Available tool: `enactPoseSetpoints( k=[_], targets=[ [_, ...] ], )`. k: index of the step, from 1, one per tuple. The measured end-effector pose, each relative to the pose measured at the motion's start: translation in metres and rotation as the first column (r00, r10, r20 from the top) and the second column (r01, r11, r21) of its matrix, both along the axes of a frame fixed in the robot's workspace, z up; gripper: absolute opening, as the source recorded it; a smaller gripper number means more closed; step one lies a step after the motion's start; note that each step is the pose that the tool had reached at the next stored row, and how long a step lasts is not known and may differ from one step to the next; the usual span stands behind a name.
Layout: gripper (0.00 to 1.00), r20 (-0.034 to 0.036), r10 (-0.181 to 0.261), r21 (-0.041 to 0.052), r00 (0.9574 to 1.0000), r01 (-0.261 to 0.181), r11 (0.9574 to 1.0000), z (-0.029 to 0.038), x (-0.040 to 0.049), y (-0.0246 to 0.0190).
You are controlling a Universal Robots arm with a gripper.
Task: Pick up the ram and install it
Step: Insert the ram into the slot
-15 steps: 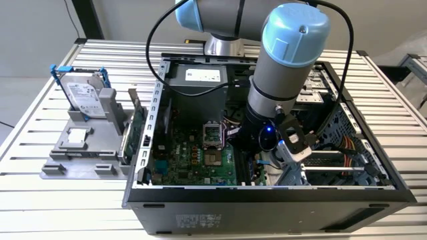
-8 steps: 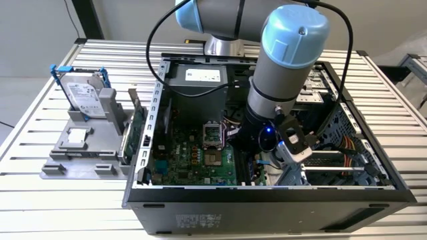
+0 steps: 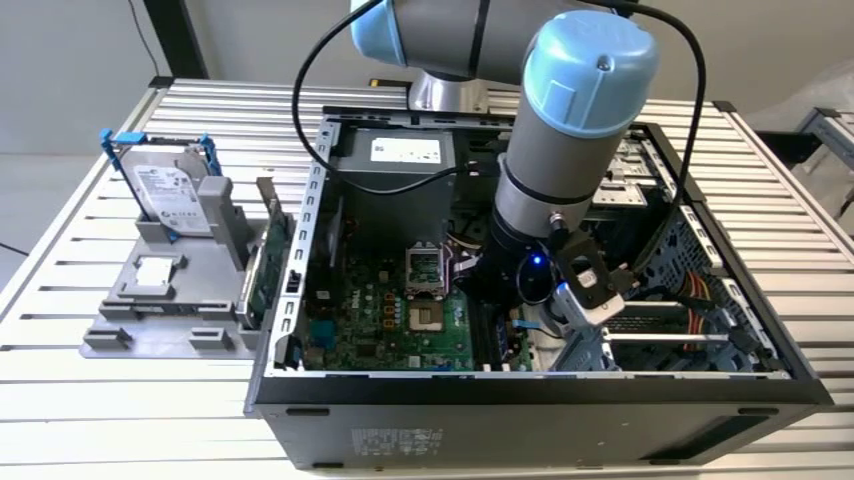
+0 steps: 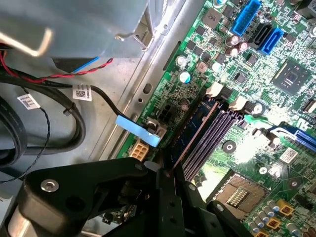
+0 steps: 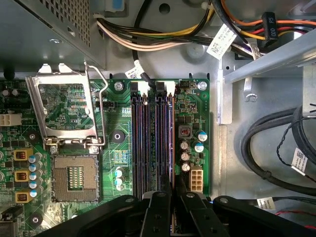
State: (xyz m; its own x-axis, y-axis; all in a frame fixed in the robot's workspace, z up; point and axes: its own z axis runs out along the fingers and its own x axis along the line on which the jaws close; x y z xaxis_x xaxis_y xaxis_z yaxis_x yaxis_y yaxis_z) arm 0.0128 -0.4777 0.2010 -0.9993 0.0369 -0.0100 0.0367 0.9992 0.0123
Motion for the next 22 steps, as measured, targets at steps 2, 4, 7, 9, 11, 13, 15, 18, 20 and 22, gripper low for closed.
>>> enactPoseSetpoints(
  k=[2, 4, 7, 9, 11, 13, 15, 18, 20, 22],
  targets=[
    [0.0, 0.0, 0.0, 0.0, 1.0, 0.0, 1.0, -0.0001, 0.0, 0.0],
    [0.0, 0.0, 0.0, 0.0, 1.0, 0.0, 1.0, -0.0001, 0.0, 0.0],
    [1.0, 0.0, 0.0, 0.0001, 1.0, 0.0, 1.0, -0.0002, 0.0, 0.0],
    [1.0, 0.0, 0.0, 0.0, 1.0, 0.0, 1.0, 0.0003, 0.0, 0.0],
    [1.0, 0.0, 0.0, 0.0005, 1.0, 0.0, 1.0, 0.0039, 0.0, 0.0001],
    [1.0, -0.0002, 0.0, 0.0002, 1.0, 0.0, 1.0, 0.0107, 0.0, 0.0],
    [1.0, -0.0001, 0.0, 0.0002, 1.0, 0.0, 1.0, 0.0189, 0.0, 0.0],
    [1.0, -0.0002, 0.0, -0.0001, 1.0, 0.0, 1.0, 0.0318, 0.0, 0.0],
    [1.0, -0.0001, 0.0, 0.0001, 1.0, 0.0, 1.0, 0.0371, 0.0, 0.0],
    [1.0, 0.0, 0.0, 0.0006, 1.0, 0.0, 1.0, 0.0377, 0.0, -0.0001]
  ],
)
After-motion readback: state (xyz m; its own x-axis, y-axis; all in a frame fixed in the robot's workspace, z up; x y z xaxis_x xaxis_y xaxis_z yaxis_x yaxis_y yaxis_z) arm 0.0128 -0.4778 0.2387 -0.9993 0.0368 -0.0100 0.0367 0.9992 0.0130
